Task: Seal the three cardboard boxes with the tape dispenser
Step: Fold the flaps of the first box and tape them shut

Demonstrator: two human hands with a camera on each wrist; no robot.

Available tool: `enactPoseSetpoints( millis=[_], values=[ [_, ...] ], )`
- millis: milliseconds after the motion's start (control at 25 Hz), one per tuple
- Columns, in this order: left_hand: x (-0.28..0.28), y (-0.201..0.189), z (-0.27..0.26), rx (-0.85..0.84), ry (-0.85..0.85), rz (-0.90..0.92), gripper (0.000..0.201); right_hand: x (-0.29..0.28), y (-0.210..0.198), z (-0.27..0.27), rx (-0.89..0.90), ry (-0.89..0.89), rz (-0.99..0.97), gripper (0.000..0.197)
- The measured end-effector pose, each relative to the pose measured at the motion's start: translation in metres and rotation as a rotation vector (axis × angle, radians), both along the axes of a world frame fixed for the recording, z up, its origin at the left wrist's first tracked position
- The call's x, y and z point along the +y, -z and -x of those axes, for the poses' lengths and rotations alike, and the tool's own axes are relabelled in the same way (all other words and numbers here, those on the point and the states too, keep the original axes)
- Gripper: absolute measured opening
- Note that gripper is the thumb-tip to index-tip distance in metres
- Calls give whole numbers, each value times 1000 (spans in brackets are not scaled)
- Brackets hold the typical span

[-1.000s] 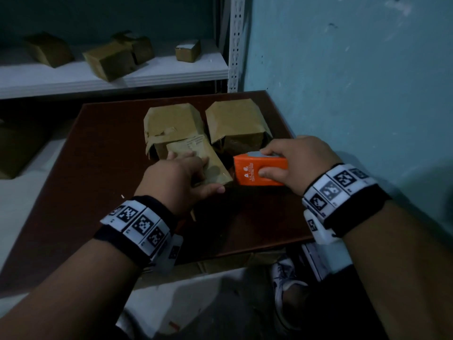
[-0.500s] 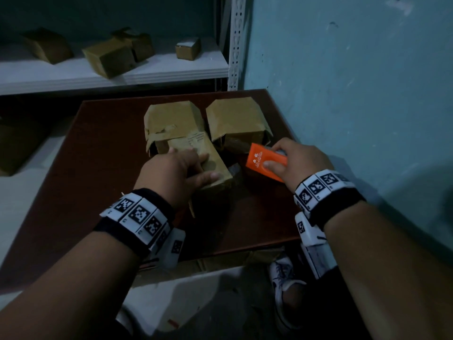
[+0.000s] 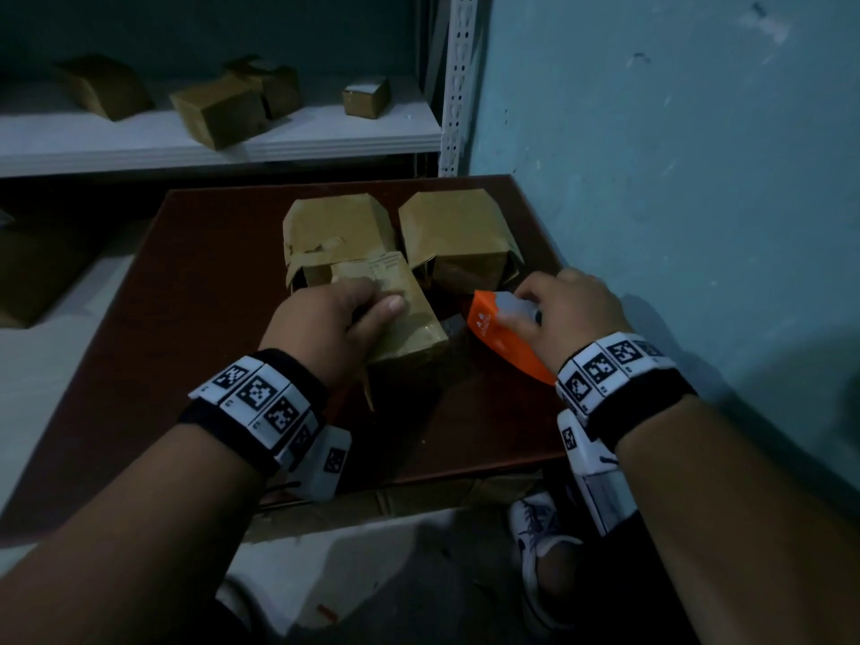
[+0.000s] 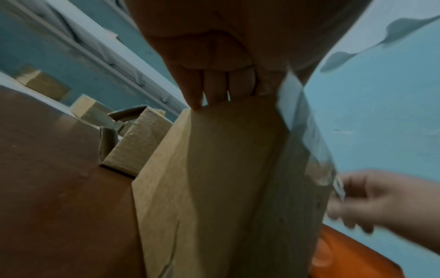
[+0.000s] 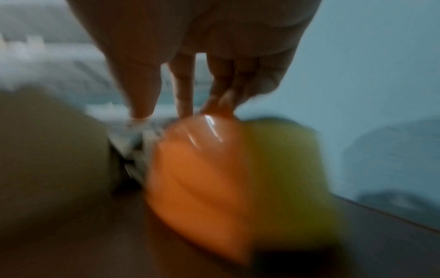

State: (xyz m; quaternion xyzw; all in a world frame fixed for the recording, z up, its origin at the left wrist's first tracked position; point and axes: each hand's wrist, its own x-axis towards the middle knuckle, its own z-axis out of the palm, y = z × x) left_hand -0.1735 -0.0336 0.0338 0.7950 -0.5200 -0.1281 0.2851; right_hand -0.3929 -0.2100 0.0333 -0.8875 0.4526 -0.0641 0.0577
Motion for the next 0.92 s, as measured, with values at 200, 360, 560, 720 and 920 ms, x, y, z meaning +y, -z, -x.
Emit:
enactPoseSetpoints(
  millis=[200,360,560,720,920],
  values=[
    [7,3,-1,-7,91,-55,80,33,0,-25,-460,-51,-400,68],
    [7,2,-1,-42,82,-68,89,41,17,-40,-493,-63,-568,76],
    [5,8,-4,-82,103,-75,89,44,28,-45,-582,-119,-609,62],
    [4,14,-6,-104,122,-59,91,49,38,-52,-660,-65,-680,60],
    [1,24,-11,-152,149,-40,94,58,48,-63,-741,88,-716,46]
  ],
)
